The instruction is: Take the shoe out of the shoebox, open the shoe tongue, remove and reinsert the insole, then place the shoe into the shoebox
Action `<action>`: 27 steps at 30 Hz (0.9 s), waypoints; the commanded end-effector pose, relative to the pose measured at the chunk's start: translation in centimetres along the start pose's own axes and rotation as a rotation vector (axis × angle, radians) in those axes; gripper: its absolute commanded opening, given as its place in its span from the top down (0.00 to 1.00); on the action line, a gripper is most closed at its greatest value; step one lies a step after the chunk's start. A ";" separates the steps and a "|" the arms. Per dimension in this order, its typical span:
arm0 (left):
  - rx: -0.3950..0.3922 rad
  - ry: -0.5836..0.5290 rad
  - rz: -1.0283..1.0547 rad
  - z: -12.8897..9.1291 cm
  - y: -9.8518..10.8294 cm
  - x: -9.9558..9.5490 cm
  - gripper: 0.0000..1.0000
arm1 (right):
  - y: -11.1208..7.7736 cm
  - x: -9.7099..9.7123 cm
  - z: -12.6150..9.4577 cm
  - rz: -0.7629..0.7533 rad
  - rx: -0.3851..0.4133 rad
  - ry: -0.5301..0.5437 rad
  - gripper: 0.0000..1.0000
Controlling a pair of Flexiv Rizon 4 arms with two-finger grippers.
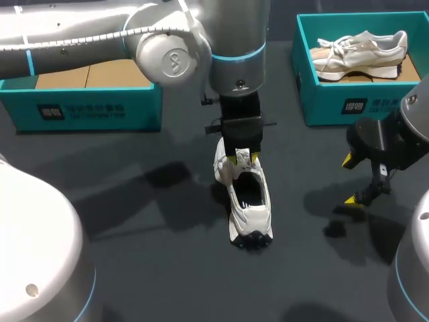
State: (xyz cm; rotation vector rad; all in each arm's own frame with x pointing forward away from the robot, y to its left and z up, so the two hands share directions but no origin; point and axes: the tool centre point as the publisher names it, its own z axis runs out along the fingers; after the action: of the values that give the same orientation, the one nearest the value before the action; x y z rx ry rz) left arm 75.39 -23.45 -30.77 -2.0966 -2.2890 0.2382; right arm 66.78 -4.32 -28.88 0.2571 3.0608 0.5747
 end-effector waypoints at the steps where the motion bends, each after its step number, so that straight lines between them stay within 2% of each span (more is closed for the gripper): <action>1: 0.014 -0.006 0.007 2.7 -0.8 -0.2 0.73 | 0.0 0.1 0.0 0.000 0.001 -0.001 0.00; 6: 0.039 0.002 0.016 3.9 -1.7 0.1 0.74 | 0.0 0.1 0.0 0.000 0.001 -0.001 0.00; 11: 0.008 -0.035 0.027 1.8 -2.0 0.4 0.73 | 0.0 0.1 0.0 0.000 0.001 -0.001 0.00; 14: 0.001 -0.050 0.032 1.3 -2.2 0.3 0.73 | 0.0 0.1 0.0 0.000 0.001 -0.001 0.00; 17: 0.007 -0.056 0.029 2.0 -2.5 0.1 0.73 | 0.0 0.1 0.0 0.000 0.001 -0.001 0.00; 23: 0.028 -0.055 0.009 5.4 -2.5 -0.3 0.71 | 0.0 0.1 0.0 0.000 0.001 -0.001 0.00; 25: 0.031 -0.054 0.009 5.1 -2.7 0.0 0.69 | 0.0 0.1 0.0 0.000 0.001 -0.001 0.00; 27: 0.018 -0.076 0.011 3.8 -2.7 0.3 0.68 | 0.0 0.1 0.0 0.000 0.001 -0.001 0.00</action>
State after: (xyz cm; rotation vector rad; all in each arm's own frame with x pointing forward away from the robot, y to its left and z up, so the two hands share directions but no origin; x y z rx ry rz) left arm 72.19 -24.22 -34.90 -2.1191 -2.2994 0.3398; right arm 66.78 -4.32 -28.88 0.2571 3.0608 0.5747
